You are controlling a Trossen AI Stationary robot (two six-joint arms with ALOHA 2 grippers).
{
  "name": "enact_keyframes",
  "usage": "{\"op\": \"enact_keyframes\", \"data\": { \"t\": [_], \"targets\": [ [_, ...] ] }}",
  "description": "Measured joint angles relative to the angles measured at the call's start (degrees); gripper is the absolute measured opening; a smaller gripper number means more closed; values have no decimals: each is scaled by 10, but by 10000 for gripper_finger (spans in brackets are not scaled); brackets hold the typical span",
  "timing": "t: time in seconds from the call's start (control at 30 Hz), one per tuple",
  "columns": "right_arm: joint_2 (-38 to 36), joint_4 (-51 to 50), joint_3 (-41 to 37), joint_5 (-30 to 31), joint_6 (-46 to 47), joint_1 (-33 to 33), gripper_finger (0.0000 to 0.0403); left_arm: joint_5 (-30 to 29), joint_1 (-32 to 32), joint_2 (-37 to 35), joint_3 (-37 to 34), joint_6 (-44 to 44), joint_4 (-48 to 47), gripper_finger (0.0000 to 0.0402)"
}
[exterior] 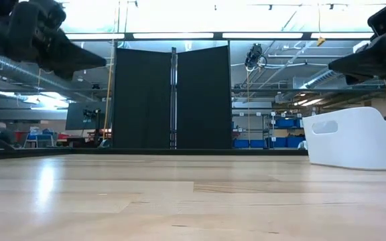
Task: Sort blocks by size
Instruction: Return to Home Position
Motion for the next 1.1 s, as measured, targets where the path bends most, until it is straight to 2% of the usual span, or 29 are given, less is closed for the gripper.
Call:
{"op": "enact_keyframes", "data": {
  "t": [0.1, 0.17, 0.3, 0.47, 0.77, 0.9, 1.0, 1.1],
  "targets": [
    [-51, -56, 15, 0, 0, 0, 5, -13, 0, -45, -44, 7, 30, 1],
    [-58, -87, 24, 1, 7, 0, 5, -12, 1, -70, -75, 7, 56, 1],
    [-60, -113, 25, -10, 30, -11, 5, 15, 17, -103, -79, -6, -5, 1],
    [-59, -99, 22, -75, 37, -43, 5, 111, 71, -112, -79, 8, 19, 0],
    [-59, -96, 19, -211, 17, -139, 5, 287, 216, -123, -79, 15, 32, 0],
    [-59, -96, 19, -253, 21, -165, 5, 308, 239, -128, -79, 11, 23, 0],
    [-59, -94, 19, -259, 12, -172, 5, 306, 239, -138, -79, 14, 8, 0],
    [-59, -40, 5, -271, -10, -179, 6, 299, 239, -160, -79, 23, 1, 0]
  ]
}}
